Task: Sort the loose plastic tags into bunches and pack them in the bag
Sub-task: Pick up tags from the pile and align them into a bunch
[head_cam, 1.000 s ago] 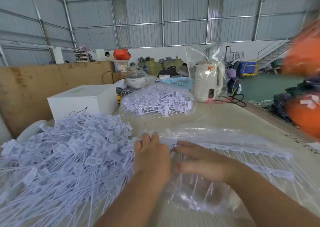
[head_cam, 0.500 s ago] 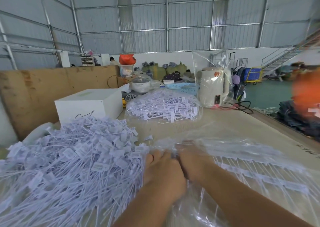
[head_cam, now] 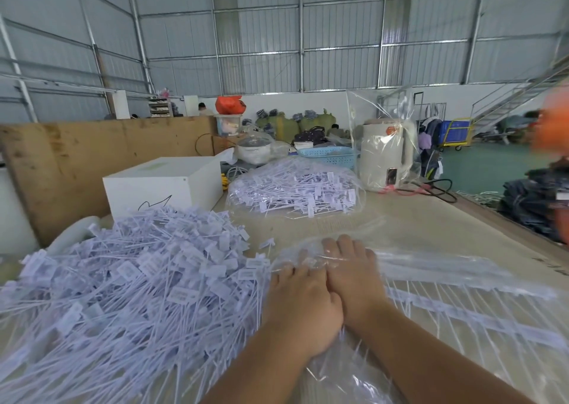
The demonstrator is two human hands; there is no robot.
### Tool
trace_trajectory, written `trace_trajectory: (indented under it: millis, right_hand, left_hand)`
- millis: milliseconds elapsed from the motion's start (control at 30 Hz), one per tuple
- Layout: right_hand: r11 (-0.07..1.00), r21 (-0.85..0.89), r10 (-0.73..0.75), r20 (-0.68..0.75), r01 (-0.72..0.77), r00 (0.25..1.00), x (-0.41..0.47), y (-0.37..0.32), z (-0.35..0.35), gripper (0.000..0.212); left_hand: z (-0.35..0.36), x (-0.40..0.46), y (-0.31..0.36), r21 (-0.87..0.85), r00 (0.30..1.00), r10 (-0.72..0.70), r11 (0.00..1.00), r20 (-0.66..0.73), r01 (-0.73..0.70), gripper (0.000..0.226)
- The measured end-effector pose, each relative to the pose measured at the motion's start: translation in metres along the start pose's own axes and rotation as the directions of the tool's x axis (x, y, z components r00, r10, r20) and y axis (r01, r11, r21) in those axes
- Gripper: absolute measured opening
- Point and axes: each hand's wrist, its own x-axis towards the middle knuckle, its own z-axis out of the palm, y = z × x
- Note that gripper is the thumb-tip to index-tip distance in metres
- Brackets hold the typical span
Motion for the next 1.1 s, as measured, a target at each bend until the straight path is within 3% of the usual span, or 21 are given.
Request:
trace_trajectory:
  millis: [133,200,333,467,633,667,767,833,867,933,1033,1100]
  right_hand:
    - [0.998,-0.034,-0.060,-0.212,0.054,0.975,-0.006,0.000,-0.013,0.040]
    - [0.993,-0.025,-0.116,-0.253,0.114,0.960,-0.009,0.001,-0.017,0.042]
    - [0.961,-0.169,-0.267,-0.347,0.220,0.899,-0.013,0.008,-0.024,0.034]
    - [0.919,-0.262,-0.378,-0.366,0.295,0.850,-0.025,0.022,-0.029,0.043]
    - [0.917,-0.188,-0.398,-0.465,0.351,0.791,-0.033,0.033,-0.052,0.041]
    - [0.915,-0.168,-0.401,-0.475,0.367,0.783,-0.036,0.035,-0.056,0.042]
    - [0.927,-0.039,-0.343,-0.486,0.372,0.804,-0.050,0.037,-0.065,0.037]
    - [0.936,0.062,-0.274,-0.490,0.346,0.828,-0.058,0.037,-0.069,0.033]
    - [0.931,0.102,-0.265,-0.474,0.351,0.840,-0.060,0.037,-0.071,0.035]
    - [0.902,0.192,-0.278,-0.422,0.385,0.863,-0.060,0.038,-0.071,0.036]
    - [0.846,0.318,-0.323,-0.332,0.428,0.886,-0.056,0.040,-0.073,0.040]
    - [0.838,0.284,-0.369,-0.333,0.465,0.868,-0.052,0.043,-0.074,0.041]
  left_hand:
    - [0.001,0.005,-0.004,-0.045,0.983,-0.052,0.998,-0.178,0.044,0.045]
    - [0.003,0.007,-0.007,-0.046,0.976,-0.089,0.996,-0.198,0.081,0.052]
    - [0.006,0.010,-0.015,0.002,0.958,-0.171,0.984,-0.232,0.176,0.060]
    - [0.005,0.012,-0.017,0.038,0.945,-0.221,0.971,-0.240,0.236,0.067]
    - [-0.001,0.010,-0.013,-0.114,0.914,-0.229,0.973,-0.335,0.202,0.081]
    - [-0.003,0.009,-0.013,-0.126,0.901,-0.230,0.972,-0.369,0.196,0.078]
    - [-0.006,0.006,-0.010,-0.083,0.872,-0.191,0.982,-0.450,0.172,0.042]
    - [-0.008,0.007,-0.008,-0.177,0.851,-0.136,0.983,-0.508,0.052,0.025]
    - [-0.009,0.006,-0.007,-0.286,0.842,-0.108,0.957,-0.529,-0.057,0.022]
    - [-0.014,0.001,-0.003,-0.580,0.879,-0.091,0.783,-0.468,-0.227,0.026]
    - [-0.022,-0.008,0.006,-0.793,0.927,-0.070,0.544,-0.367,-0.273,0.033]
    - [-0.026,-0.008,0.009,-0.874,0.944,-0.111,0.425,-0.311,-0.238,0.036]
